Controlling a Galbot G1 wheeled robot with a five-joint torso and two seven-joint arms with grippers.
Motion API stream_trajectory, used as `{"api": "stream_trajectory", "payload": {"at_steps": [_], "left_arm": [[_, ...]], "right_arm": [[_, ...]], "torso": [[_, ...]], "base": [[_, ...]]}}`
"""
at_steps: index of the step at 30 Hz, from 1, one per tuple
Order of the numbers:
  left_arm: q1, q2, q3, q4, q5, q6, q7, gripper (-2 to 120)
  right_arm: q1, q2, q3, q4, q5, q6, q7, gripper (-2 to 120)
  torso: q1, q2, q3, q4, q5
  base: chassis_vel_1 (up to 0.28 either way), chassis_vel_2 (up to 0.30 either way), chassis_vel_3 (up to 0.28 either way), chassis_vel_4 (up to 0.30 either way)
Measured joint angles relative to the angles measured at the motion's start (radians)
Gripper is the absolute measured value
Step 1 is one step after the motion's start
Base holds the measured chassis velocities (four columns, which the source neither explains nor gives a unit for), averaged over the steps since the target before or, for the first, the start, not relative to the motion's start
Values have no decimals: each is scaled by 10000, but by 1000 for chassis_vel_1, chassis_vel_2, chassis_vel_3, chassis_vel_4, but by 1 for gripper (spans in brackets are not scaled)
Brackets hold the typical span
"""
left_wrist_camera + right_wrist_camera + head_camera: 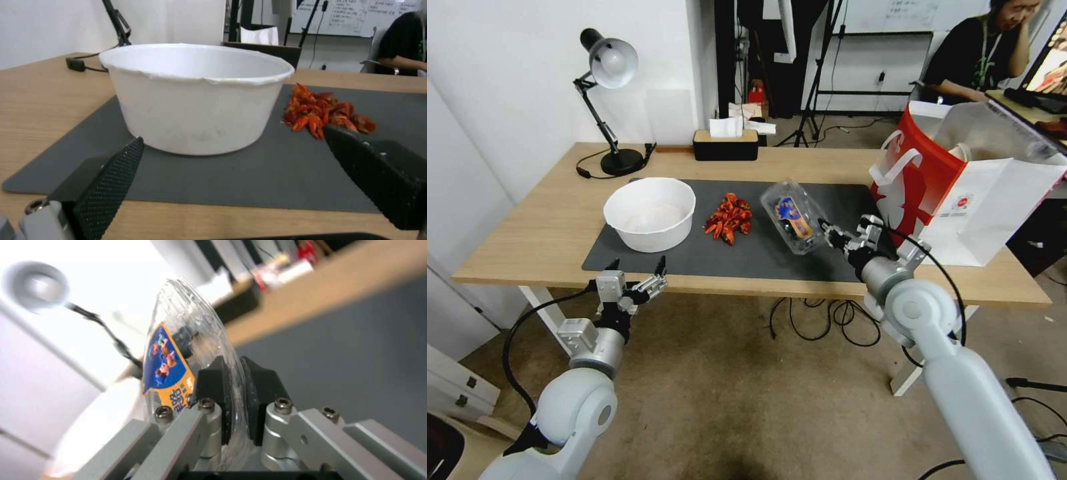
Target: Close the disposable takeout box, then place it into the delivery bag.
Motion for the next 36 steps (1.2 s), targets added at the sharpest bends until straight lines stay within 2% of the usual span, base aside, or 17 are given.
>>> {"api": "stream_trajectory", "payload": {"at_steps": [1,4,5,10,14,18,23,26,30,36], "left_arm": [[-1,-5,9,6,8,0,-2,100],[-17,-86,155,118,114,-27,-6,100],[-17,-86,155,118,114,-27,-6,100],[-13,-90,158,142,129,-38,-17,100],[-24,-79,119,144,127,-40,-30,100],[1,-78,50,145,119,-60,-44,100],[48,-77,-33,145,117,-83,-53,100],[137,-91,-118,119,115,-100,-61,100],[206,-98,-172,103,118,-112,-64,100],[283,-126,-231,30,141,-126,-80,100]], "right_arm": [[18,-41,17,48,35,1,0,6],[450,-976,437,817,796,187,30,6],[450,-976,437,817,796,187,30,6],[1188,-1897,1090,1142,1430,460,130,6],[1871,-2330,1515,880,1774,595,404,6],[2703,-2794,1999,73,2072,665,889,6],[3228,-3047,2321,-752,2138,637,1437,6],[3515,-3218,2644,-1501,2137,383,2162,6],[3424,-3297,2951,-1732,2136,33,2599,6],[2521,-3279,3329,-1716,2184,-706,3178,6]], "torso": [[0,0,0,0,-1],[0,0,0,-1,2],[0,0,0,-1,2],[-1,0,0,-2,2],[0,0,0,0,2],[0,-1,2,-1,4],[1,0,2,0,1],[0,-1,2,-1,3],[1,0,2,-1,-1],[0,-1,1,-2,2]], "base": [[0,0,0,0],[0,0,0,0],[0,0,0,0],[0,0,0,0],[0,0,0,0],[0,0,0,0],[0,0,0,0],[0,0,0,0],[0,0,0,0],[0,0,0,0]]}}
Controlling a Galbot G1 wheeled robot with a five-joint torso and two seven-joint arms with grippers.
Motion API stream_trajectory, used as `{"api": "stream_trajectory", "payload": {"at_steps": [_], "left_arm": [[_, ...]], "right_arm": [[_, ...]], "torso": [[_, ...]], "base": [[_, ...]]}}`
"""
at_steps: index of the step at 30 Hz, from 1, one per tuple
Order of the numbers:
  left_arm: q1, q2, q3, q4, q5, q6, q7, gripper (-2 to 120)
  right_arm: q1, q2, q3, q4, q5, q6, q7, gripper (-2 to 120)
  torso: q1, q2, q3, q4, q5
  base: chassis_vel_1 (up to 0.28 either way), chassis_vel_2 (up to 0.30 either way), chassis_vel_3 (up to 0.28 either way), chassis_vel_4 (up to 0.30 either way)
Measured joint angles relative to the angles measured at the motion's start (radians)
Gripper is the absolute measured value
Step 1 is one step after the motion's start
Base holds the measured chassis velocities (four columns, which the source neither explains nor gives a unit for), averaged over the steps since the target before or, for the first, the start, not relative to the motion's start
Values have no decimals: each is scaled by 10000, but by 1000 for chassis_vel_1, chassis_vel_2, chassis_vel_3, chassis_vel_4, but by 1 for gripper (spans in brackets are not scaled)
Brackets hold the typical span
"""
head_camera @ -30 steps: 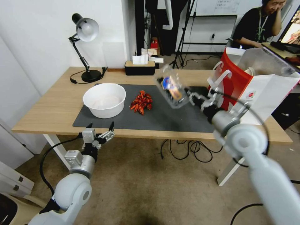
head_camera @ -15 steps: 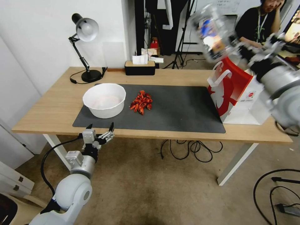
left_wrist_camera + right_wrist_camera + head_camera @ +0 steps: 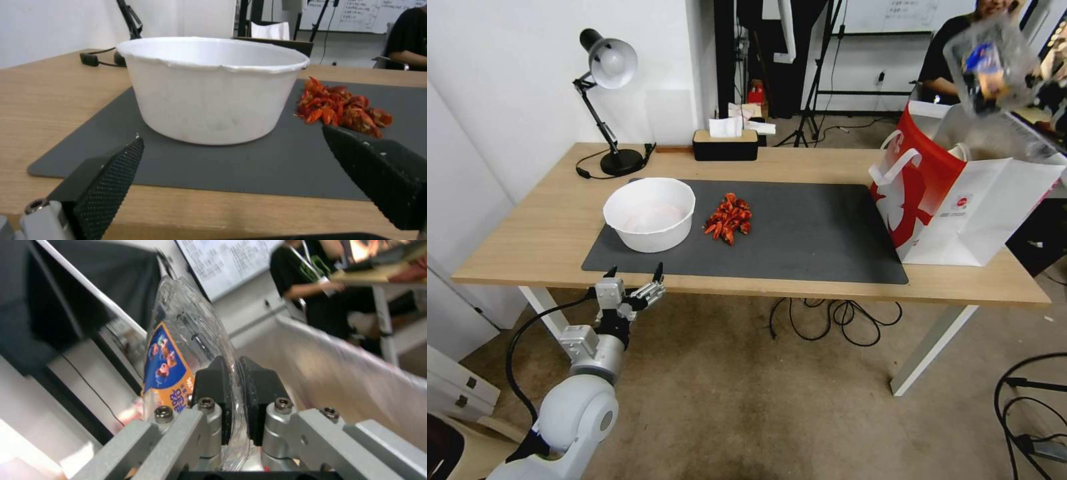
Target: Close the disposable takeout box, then place it into the delivery bag.
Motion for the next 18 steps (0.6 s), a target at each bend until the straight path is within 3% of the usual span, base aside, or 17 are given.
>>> {"api": "stream_trajectory", "payload": {"at_steps": [7,15,18], "left_arm": [[100,0,-39,-87,18,0,-27,100],[147,-28,-46,-138,49,0,-62,100],[154,-28,-46,-145,52,0,-80,100]], "right_arm": [[-385,95,210,47,20,-395,307,6],[-443,96,267,43,44,-562,306,33],[-385,129,267,50,44,-547,261,48]], "torso": [[0,0,-1,1,-2],[0,0,-2,1,-3],[0,0,-1,2,-2]], "base": [[0,0,0,0],[0,0,0,0],[0,0,0,0]]}}
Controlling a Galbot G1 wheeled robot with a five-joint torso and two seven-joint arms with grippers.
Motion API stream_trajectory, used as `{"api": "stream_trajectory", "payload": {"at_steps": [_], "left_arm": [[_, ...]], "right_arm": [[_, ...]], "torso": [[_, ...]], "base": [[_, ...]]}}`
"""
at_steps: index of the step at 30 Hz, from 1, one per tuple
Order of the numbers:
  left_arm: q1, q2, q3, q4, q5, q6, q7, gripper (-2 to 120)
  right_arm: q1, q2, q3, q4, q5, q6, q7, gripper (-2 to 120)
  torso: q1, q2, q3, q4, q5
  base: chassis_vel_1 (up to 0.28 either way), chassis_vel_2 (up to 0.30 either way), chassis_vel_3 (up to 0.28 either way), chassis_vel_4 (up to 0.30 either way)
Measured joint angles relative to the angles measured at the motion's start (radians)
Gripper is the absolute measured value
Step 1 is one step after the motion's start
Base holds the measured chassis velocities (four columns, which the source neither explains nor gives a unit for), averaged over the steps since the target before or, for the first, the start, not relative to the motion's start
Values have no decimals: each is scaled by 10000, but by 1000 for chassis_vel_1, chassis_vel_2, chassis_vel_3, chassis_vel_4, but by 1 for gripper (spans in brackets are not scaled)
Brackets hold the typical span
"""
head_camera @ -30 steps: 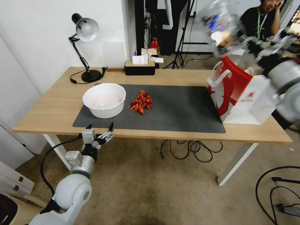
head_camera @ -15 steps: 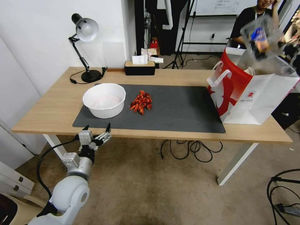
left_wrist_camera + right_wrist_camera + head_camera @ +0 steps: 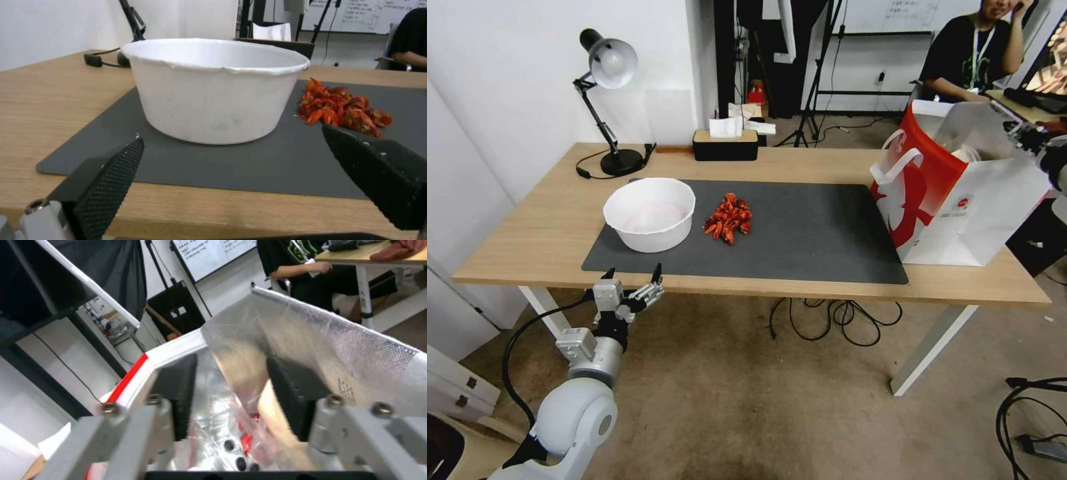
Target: Close the disposable takeout box, then place it into the delivery bag.
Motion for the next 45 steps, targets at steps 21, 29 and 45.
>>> {"api": "stream_trajectory", "payload": {"at_steps": [21,29,45], "left_arm": [[-52,61,46,-56,-9,-28,-37,100],[-5,90,15,-115,-16,-121,-43,100],[714,-5,-150,-178,387,-819,86,100]], "right_arm": [[-2538,-225,1147,2946,-2005,2879,-4878,100],[-4731,860,681,3511,-5150,3719,-5542,100],[-8243,3982,-667,3595,-9643,6292,-6244,100]], "torso": [[-1,1,-1,-2,1],[-1,0,0,0,-1],[-2,1,-1,-1,-2]], "base": [[0,0,0,0],[0,0,0,0],[0,0,0,0]]}}
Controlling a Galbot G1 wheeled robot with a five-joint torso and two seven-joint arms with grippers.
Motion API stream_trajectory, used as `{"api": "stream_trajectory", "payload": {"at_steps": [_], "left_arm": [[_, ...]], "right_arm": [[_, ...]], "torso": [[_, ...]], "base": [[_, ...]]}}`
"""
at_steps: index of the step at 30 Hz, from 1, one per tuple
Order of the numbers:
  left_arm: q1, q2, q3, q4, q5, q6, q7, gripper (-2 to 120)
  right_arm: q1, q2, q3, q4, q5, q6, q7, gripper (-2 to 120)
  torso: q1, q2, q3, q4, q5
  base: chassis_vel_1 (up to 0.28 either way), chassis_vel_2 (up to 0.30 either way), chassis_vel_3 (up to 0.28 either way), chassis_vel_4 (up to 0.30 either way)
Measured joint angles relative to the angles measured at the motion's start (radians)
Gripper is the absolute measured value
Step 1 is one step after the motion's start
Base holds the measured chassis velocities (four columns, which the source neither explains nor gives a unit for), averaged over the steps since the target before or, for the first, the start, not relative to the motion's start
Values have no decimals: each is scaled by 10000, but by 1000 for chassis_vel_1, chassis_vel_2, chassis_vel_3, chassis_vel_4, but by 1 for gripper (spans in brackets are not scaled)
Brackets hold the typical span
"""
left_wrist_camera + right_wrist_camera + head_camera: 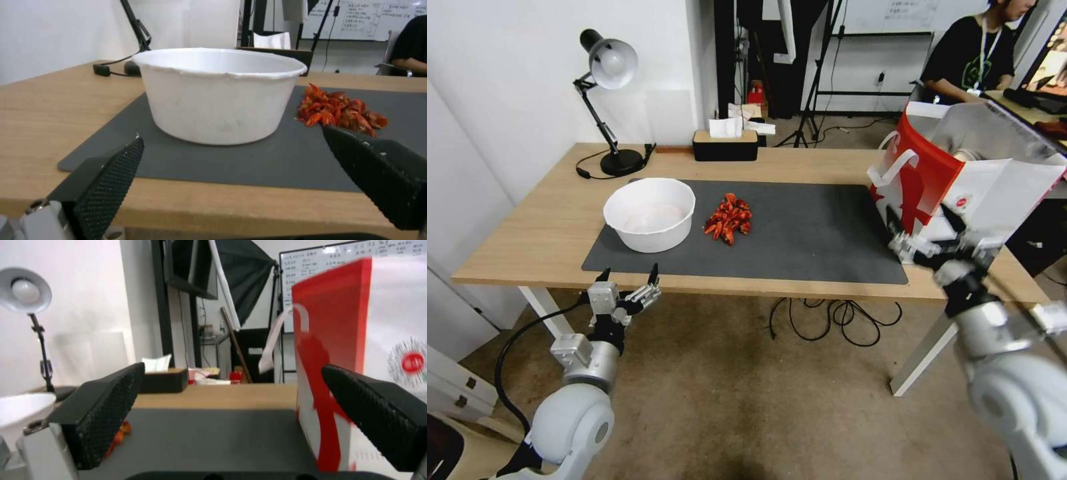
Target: Close the disposable takeout box, then place it into the delivery bag.
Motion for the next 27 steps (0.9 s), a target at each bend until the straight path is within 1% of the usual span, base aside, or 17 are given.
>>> {"api": "stream_trajectory", "payload": {"at_steps": [3,5,8,9,11,12,16,17,20,25,27], "left_arm": [[284,-8,-114,-63,101,-275,60,100],[333,-8,-139,-76,118,-324,71,100],[514,-39,-198,-81,201,-565,132,100],[514,-39,-198,-81,201,-565,132,100],[693,-108,-167,11,397,-875,250,100],[693,-108,-167,11,397,-875,250,100],[928,-269,6,239,722,-1363,371,100],[928,-269,6,239,722,-1363,371,100],[1074,-360,49,409,934,-1937,506,100],[1142,-421,99,568,1080,-2291,616,100],[1156,-467,171,698,1153,-2481,636,100]], "right_arm": [[-525,536,-176,-45,-605,453,-95,100],[-607,614,-205,-66,-680,519,-114,100],[-944,941,-356,-253,-1111,965,-228,100],[-944,941,-356,-253,-1111,965,-228,100],[-1181,1202,-538,-491,-1568,1378,-291,100],[-1181,1202,-538,-491,-1568,1378,-291,100],[-1303,1603,-776,-777,-2302,1972,-335,100],[-1303,1603,-776,-777,-2302,1972,-335,100],[-1278,1896,-907,-1030,-2824,2243,-336,100],[-1323,2189,-1106,-1340,-3128,2696,-386,100],[-1327,2449,-1226,-1585,-3273,2996,-432,100]], "torso": [[0,0,0,1,0],[0,0,0,2,0],[0,-1,0,1,0],[0,-1,0,1,0],[0,-2,2,1,3],[0,-2,2,1,3],[0,-2,1,2,1],[0,-2,1,2,1],[0,-2,1,1,2],[0,-1,1,1,3],[0,-1,1,1,1]], "base": [[0,0,0,0],[0,0,0,0],[0,0,0,0],[0,0,0,0],[0,0,0,0],[0,0,0,0],[0,0,0,0],[0,0,0,0],[0,0,0,0],[0,0,0,0],[0,0,0,0]]}}
